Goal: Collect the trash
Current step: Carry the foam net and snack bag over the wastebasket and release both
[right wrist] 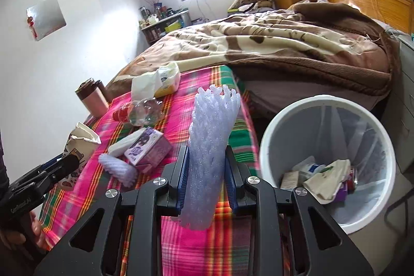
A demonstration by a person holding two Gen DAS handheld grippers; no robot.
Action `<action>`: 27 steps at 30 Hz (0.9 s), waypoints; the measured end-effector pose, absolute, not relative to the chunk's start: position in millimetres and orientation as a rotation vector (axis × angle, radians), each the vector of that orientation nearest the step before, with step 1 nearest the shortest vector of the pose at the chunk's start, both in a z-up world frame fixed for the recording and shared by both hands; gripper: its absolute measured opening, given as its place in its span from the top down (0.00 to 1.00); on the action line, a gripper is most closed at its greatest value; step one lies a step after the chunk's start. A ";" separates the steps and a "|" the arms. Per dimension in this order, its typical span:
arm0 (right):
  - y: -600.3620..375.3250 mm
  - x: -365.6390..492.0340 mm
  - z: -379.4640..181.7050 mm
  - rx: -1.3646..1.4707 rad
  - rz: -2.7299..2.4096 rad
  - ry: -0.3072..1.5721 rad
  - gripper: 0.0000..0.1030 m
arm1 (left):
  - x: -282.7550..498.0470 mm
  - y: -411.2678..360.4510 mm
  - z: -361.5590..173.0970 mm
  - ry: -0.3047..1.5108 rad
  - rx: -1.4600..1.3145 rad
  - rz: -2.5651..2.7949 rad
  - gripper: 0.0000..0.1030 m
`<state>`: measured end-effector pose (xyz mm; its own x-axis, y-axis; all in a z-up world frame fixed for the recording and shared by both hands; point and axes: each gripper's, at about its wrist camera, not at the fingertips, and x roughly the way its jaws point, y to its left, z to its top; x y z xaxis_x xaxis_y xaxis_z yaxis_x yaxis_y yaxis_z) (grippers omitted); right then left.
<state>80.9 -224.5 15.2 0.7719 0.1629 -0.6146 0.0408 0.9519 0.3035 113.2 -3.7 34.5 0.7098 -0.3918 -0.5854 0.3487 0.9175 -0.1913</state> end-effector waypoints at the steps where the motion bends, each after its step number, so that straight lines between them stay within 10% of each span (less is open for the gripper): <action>1: -229.4 79.4 16.9 0.313 0.057 0.680 0.74 | 114.3 -8.5 35.6 0.665 -0.067 -0.420 0.44; 27: -310.6 65.6 19.3 0.343 -0.098 0.648 0.74 | 117.1 -137.1 35.0 0.682 -0.002 -0.602 0.43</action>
